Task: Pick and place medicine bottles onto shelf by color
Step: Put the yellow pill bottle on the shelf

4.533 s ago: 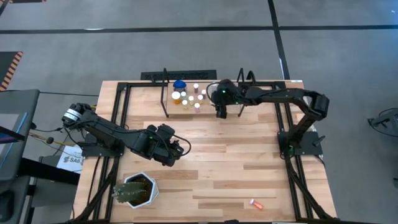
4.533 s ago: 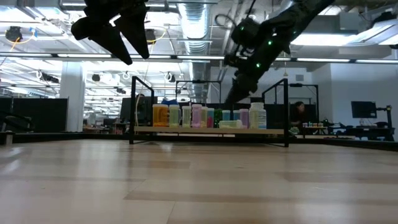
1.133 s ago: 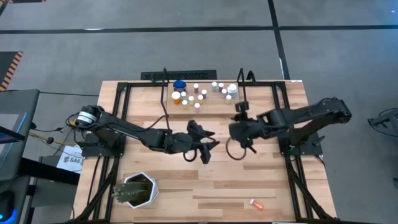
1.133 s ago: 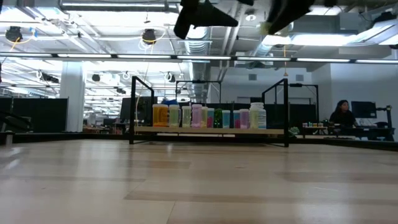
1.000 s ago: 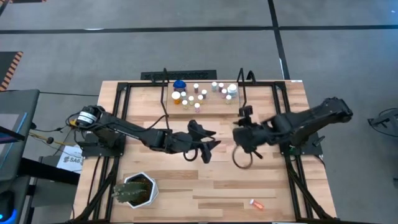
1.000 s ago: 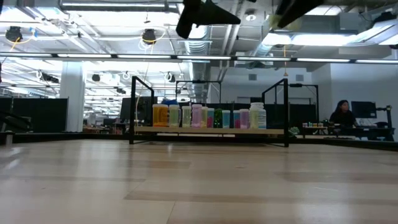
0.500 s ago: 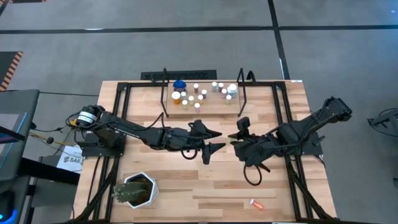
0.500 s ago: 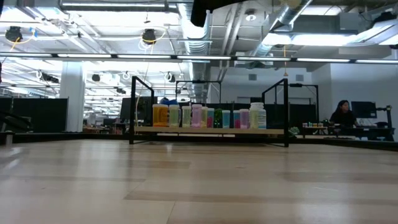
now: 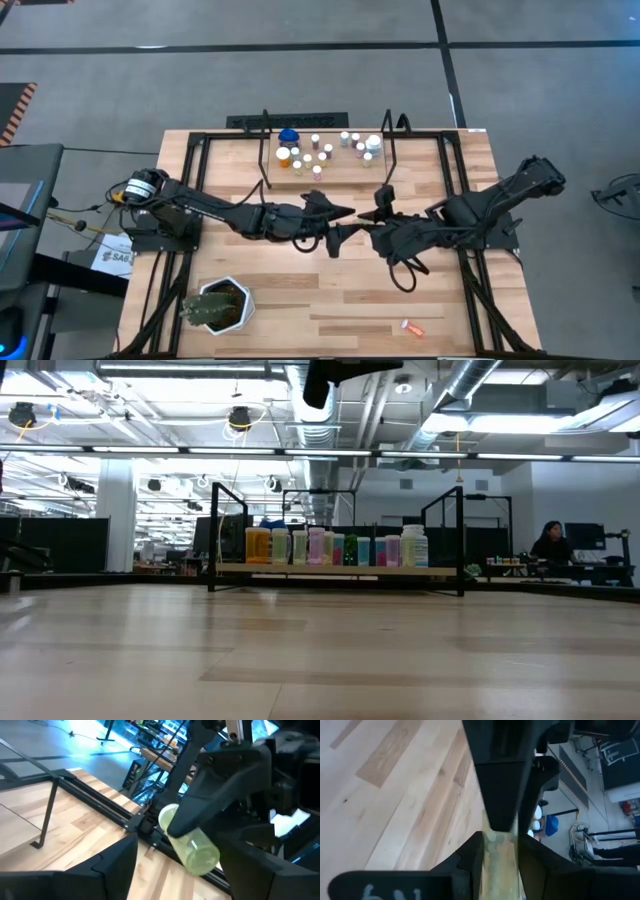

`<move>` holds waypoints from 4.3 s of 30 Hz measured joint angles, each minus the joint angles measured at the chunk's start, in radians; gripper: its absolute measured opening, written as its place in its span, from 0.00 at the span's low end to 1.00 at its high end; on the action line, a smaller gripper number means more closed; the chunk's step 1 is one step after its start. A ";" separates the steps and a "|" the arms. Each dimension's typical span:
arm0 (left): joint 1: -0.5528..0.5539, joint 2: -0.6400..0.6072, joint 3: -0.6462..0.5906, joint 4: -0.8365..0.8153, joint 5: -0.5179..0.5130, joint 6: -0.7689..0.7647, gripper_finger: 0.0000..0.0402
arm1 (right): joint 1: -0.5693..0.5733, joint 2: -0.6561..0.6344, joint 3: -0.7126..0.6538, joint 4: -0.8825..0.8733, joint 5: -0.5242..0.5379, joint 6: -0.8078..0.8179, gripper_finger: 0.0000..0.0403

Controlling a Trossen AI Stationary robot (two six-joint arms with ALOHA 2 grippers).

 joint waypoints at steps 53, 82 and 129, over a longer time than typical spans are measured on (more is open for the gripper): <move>0.030 -0.001 0.000 0.210 0.355 0.226 0.20 | 0.071 -0.592 -0.281 0.055 -0.033 0.333 0.65; 0.032 -0.002 0.000 0.365 0.420 0.158 0.20 | 0.074 -0.322 -0.275 0.599 -0.175 -0.174 0.64; 0.041 -0.158 0.000 -0.688 0.272 -0.116 0.60 | -0.397 -0.265 -0.236 0.217 -0.397 0.210 0.31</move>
